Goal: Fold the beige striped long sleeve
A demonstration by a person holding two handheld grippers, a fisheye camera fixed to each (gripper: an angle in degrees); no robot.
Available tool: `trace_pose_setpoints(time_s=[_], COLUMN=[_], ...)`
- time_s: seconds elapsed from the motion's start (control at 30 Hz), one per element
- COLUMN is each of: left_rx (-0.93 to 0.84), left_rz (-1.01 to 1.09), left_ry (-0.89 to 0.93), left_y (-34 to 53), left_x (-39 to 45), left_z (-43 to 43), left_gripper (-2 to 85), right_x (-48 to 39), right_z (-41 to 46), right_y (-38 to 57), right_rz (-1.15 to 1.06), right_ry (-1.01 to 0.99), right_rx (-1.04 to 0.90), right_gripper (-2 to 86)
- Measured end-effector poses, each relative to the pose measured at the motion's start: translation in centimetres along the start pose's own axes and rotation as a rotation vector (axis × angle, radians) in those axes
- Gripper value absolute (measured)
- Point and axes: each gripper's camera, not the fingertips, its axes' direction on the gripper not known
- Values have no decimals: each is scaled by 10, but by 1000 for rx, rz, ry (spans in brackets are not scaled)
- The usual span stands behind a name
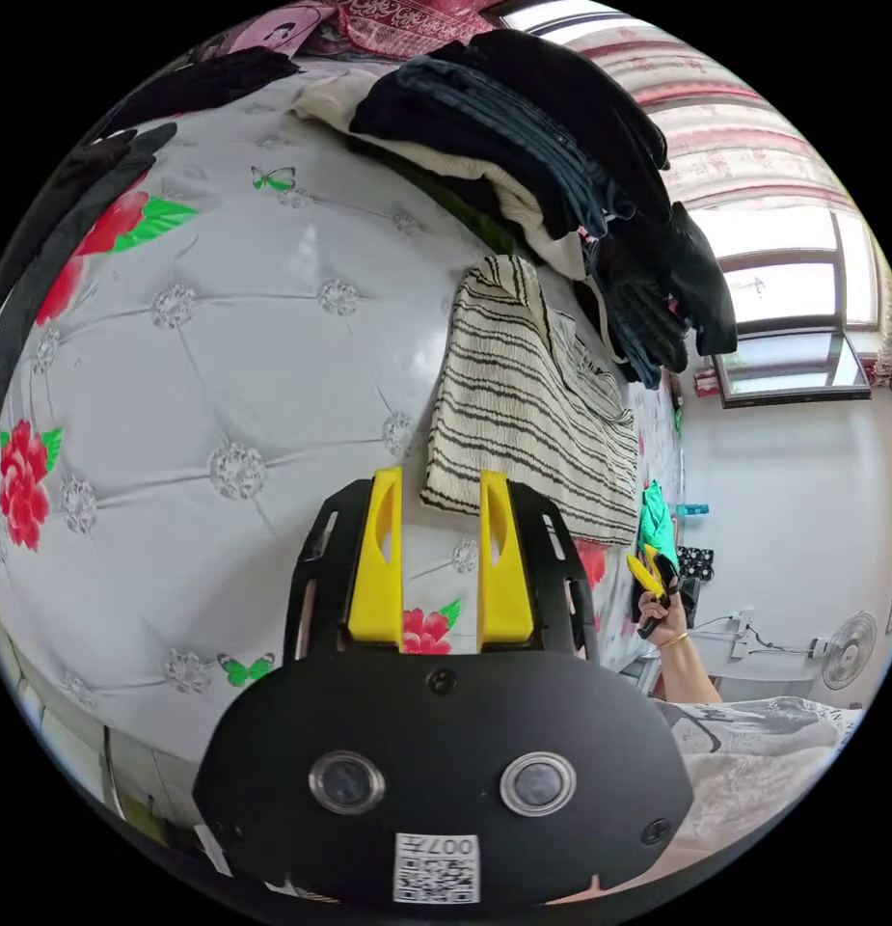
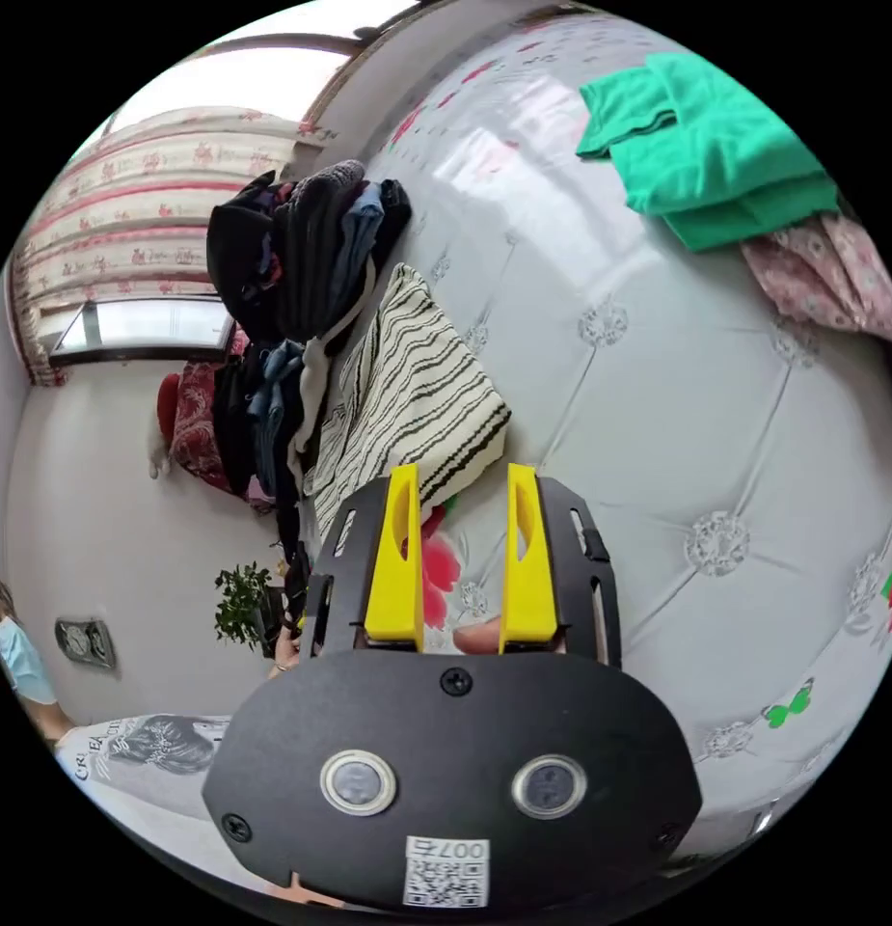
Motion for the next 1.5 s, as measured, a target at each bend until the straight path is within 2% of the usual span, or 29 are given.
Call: trace_pose_setpoints(time_s=[0.13,0.23,0.4,0.5,0.63,0.7,0.8,0.9,0.97,1.1,1.23,1.37,1.5], left_rx=[-30,-42,-43,-90,-190,-141,-43,-36,-70,-199,-376,-404,-425], left_rz=[-33,-94,30,58,21,8,63,244,345,560,702,814,734], left_ry=[-3,9,-5,1,-25,-81,-171,-204,-184,-109,-182,-132,25], left_y=[0,-13,14,71,164,188,190,154,127,72,41,26,-2], left_x=[4,3,19,20,17,19,35,73,101,170,208,226,216], left_z=[26,45,36,32,38,25,-1,6,28,100,165,173,168], left_gripper=[89,8,-8,-9,-5,1,11,29,38,55,46,2,-7], right_x=[5,-5,-12,-2,32,34,9,-31,-64,-108,-129,-141,-148], right_z=[29,46,14,-22,-63,-85,-108,-82,-34,49,132,166,166], right_y=[-10,-25,-3,43,120,147,167,147,124,96,75,59,37], right_rz=[110,161,96,21,63,80,-11,-198,-344,-537,-673,-762,-754], right_ry=[-153,-137,-134,-41,106,238,384,404,385,411,485,514,449], right_rx=[-2,20,50,30,-10,53,188,135,43,-105,-310,-391,-367], right_gripper=[65,31,4,2,15,26,38,46,50,52,43,24,10])
